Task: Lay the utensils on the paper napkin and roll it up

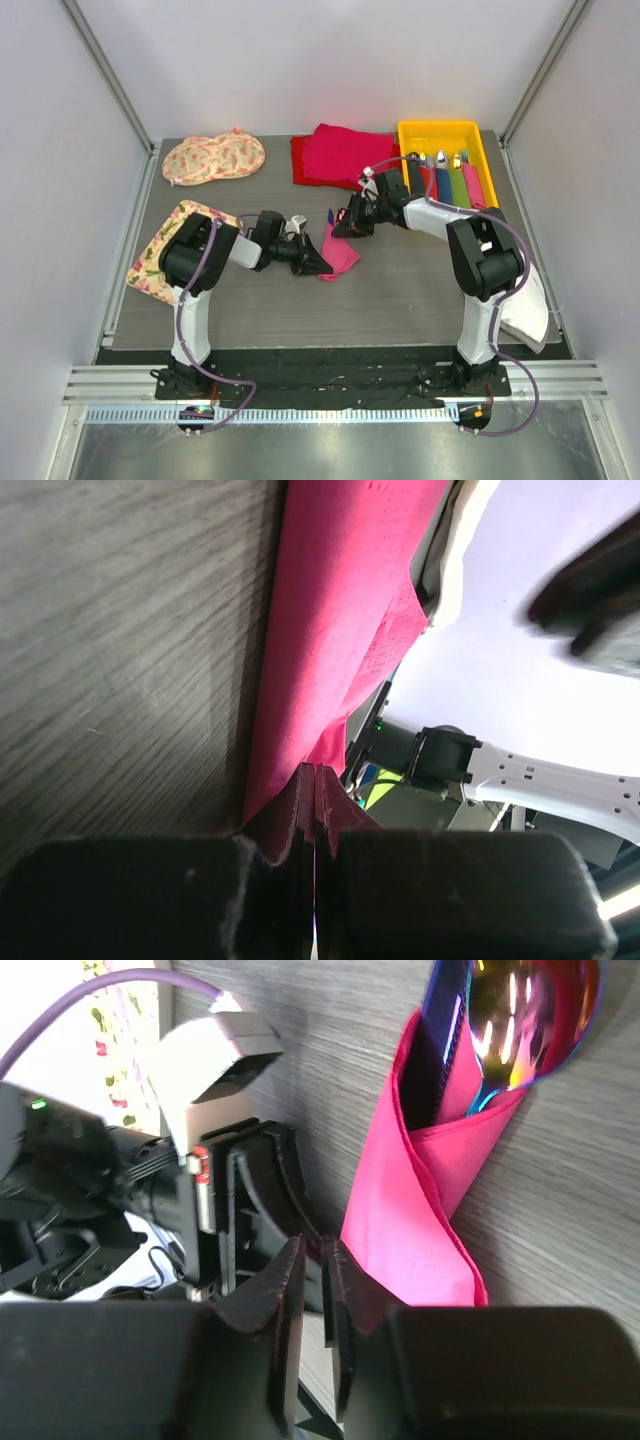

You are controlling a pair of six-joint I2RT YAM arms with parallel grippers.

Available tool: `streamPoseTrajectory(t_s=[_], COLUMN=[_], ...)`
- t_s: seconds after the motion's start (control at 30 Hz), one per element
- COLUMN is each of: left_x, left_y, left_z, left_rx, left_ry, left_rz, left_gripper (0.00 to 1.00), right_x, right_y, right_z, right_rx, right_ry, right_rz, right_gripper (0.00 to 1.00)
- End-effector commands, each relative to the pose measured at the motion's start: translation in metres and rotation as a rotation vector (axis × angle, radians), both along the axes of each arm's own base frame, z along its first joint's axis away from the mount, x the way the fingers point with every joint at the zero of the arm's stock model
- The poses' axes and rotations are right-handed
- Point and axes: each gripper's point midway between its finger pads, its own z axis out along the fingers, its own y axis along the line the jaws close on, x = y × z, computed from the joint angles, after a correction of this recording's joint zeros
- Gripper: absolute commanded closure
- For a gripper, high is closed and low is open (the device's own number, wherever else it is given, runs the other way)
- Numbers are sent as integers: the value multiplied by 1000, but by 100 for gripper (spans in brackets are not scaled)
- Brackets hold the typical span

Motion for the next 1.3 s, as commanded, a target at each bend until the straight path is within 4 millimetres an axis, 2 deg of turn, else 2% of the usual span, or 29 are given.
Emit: streamPoseTrajectory(t_s=[0.0,0.2,0.33,0.4,0.43,0.47,0.53,0.57,0.67,0.7,0.77,0.83,0.97,1.03,1.1,1.13,1.2,1.27], left_x=[-30,-27,-26,-23,-22,-19,-19,-18,-22,-26,-31,-34,-28,-25,-18,-16,-13,-14], left_y=[23,21,9,4,1,-2,1,3,10,12,13,12,1,-5,-12,-13,-16,-13], left_z=[-79,-68,-46,-26,-17,3,19,35,54,67,76,82,81,70,68,55,47,23], left_rx=[249,228,171,131,115,83,93,87,106,101,91,95,98,94,80,88,91,131], left_ry=[217,173,82,18,-13,-69,-159,-221,-378,-420,-510,-546,-525,-482,-455,-419,-391,-337], left_rz=[105,105,56,37,22,8,-39,-56,-138,-156,-207,-246,-247,-247,-216,-210,-197,-194], left_gripper=[99,98,91,87,80,77,69,66,62,61,59,60,73,77,82,83,85,87], right_x=[-3,-25,-32,-35,-33,-36,-36,-38,-38,-41,-41,-42,-46,-49,-48,-48,-48,-48], right_y=[2,-22,-40,-45,-45,-45,-44,-41,-38,-35,-34,-35,-37,-38,-38,-37,-36,-35], right_z=[-26,-64,-93,-103,-105,-109,-111,-112,-112,-114,-115,-116,-120,-121,-121,-121,-120,-118], right_rx=[2,-139,-255,-297,-305,-316,-335,-343,-350,-353,-361,-367,-377,-380,-383,-381,-380,-381], right_ry=[52,96,107,110,105,109,91,83,54,55,37,29,31,37,30,29,24,13], right_rz=[-32,-48,-48,-28,-23,-11,17,32,69,84,107,116,124,128,131,131,136,143], right_gripper=[82,90,93,94,94,94,94,95,95,95,95,96,96,96,96,96,96,96])
